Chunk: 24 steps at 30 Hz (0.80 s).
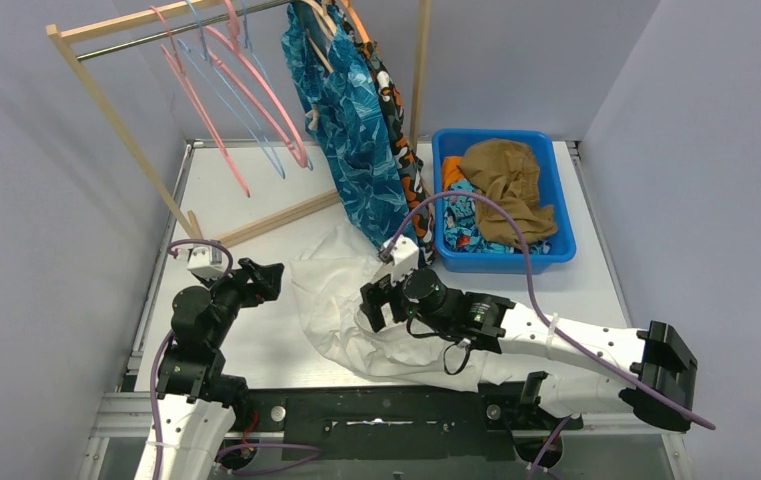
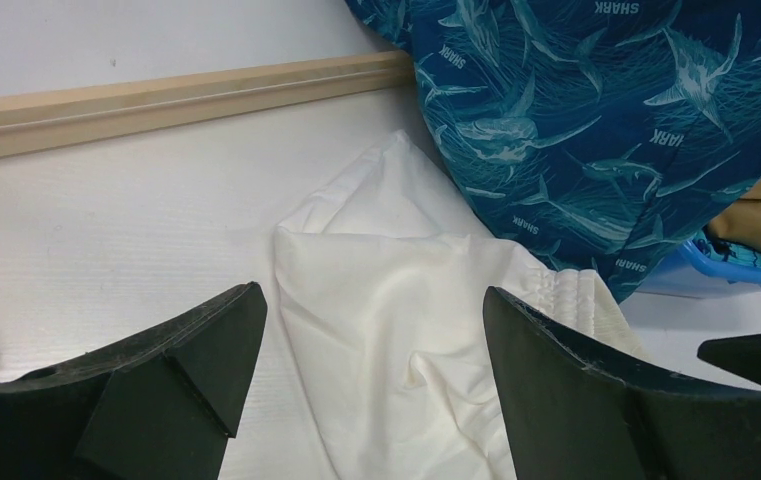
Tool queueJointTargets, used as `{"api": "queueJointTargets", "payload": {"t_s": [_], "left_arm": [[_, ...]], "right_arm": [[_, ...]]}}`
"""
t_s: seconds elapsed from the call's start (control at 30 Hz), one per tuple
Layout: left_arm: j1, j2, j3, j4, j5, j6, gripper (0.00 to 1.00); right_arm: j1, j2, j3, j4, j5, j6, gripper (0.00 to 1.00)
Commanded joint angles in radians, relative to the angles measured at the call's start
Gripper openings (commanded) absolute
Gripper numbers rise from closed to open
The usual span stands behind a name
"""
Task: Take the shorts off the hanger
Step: Pick up the shorts at the center of the board.
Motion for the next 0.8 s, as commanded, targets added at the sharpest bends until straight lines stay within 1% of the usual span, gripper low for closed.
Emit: {"api": "queueJointTargets", "payload": {"t_s": [0.0, 0.07, 0.13, 0.2, 0.27, 0.37, 0.43, 0.5, 0.57, 0.63, 0.77], "left_arm": [[0.007, -0.003, 0.042, 0.044, 0.011, 0.012, 0.80], [0.007, -0.001, 0.042, 0.044, 0.011, 0.012, 0.80], [0.006, 0.001, 0.042, 0.044, 0.010, 0.012, 0.80], [0.006, 0.002, 0.042, 0.044, 0.011, 0.012, 0.80], [0.007, 0.003, 0.042, 0.044, 0.012, 0.012, 0.80], [0.006, 0.007, 0.042, 0.046, 0.016, 0.012, 0.80], [0.007, 0.010, 0.042, 0.046, 0.019, 0.011, 0.80], [0.006, 0.010, 0.042, 0.046, 0.019, 0.011, 0.80], [0.006, 0.008, 0.042, 0.046, 0.018, 0.011, 0.80], [0.006, 0.008, 0.042, 0.046, 0.018, 0.011, 0.80], [0.007, 0.010, 0.041, 0.046, 0.017, 0.011, 0.80]], "right_arm": [[-0.014, -0.034, -0.005, -0.088, 0.266, 0.268, 0.98], [-0.021, -0.042, 0.000, -0.176, 0.315, 0.484, 0.98], [-0.031, -0.057, -0.008, -0.257, 0.318, 0.659, 0.98], [-0.045, -0.081, -0.048, -0.290, 0.310, 0.798, 0.98], [-0.078, -0.103, -0.106, -0.258, 0.272, 0.874, 0.98], [-0.175, -0.124, -0.177, -0.175, 0.139, 0.896, 0.98], [-0.208, -0.127, -0.200, -0.127, 0.105, 0.895, 0.98], [-0.234, -0.112, -0.203, -0.081, 0.067, 0.869, 0.98], [-0.274, -0.067, -0.185, -0.070, 0.005, 0.865, 0.98], [-0.287, -0.019, -0.174, -0.031, -0.047, 0.844, 0.98], [-0.287, 0.048, -0.160, 0.133, -0.197, 0.745, 1.00]]}}
